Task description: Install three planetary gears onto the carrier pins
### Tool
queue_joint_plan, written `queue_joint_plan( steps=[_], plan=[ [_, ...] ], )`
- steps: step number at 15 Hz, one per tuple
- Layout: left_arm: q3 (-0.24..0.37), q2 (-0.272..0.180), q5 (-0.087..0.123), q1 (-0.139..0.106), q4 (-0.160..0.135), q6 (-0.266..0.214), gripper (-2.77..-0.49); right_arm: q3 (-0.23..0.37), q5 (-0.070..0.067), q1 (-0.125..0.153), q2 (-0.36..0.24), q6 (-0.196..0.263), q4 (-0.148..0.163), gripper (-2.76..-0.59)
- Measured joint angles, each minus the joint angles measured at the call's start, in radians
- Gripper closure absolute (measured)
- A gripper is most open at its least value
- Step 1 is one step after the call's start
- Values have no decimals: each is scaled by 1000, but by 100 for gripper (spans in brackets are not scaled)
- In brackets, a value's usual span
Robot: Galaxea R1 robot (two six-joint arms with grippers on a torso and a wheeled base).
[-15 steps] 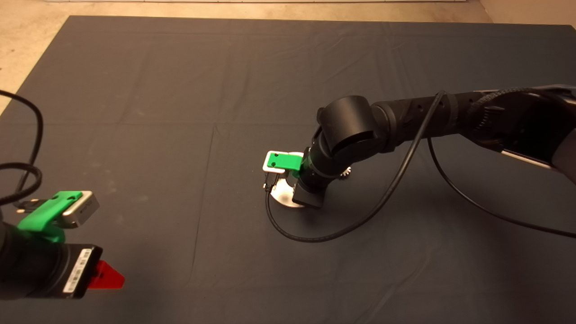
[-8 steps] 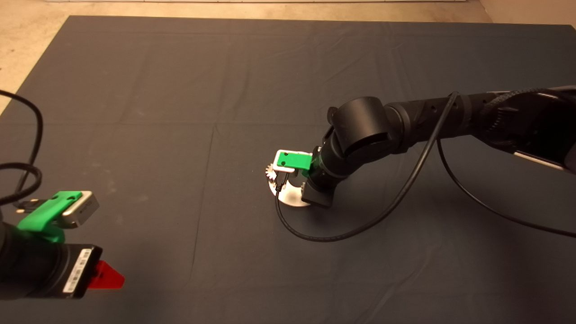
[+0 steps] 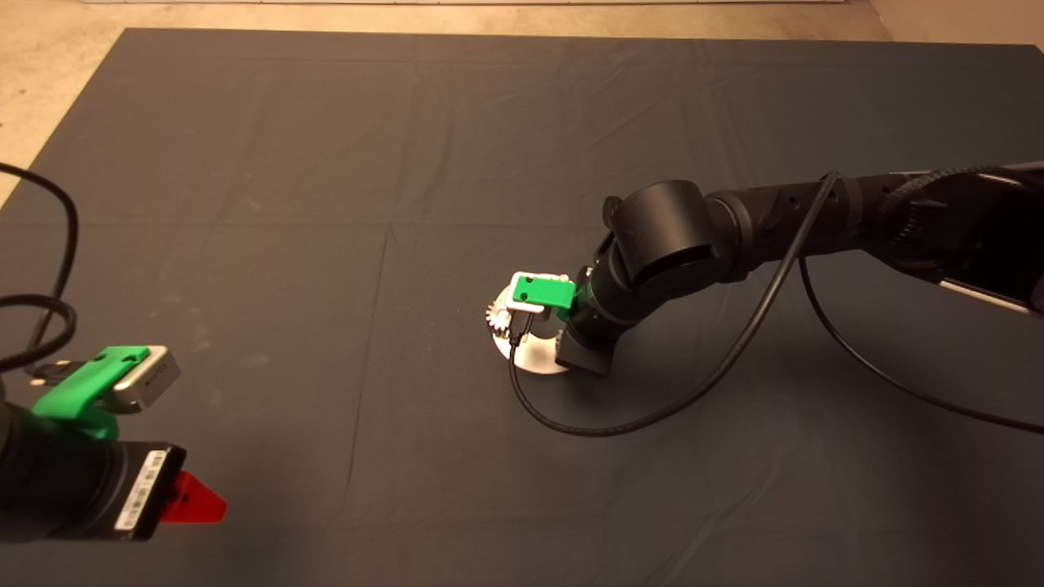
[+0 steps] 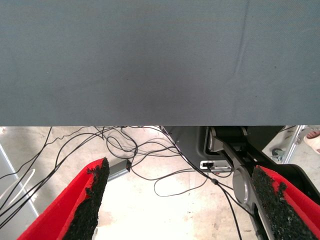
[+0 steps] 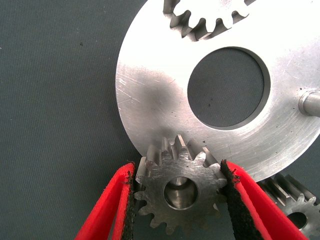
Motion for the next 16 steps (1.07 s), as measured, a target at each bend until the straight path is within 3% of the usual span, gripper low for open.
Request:
queue_joint_plan(
  steps=[12, 16],
  plan=[
    [2, 0, 0, 0, 0, 0, -204, 12, -4, 0, -5, 24, -6, -114],
    [2, 0, 0, 0, 0, 0, -204, 14, -11, 0, -9, 25, -7, -120]
  ],
)
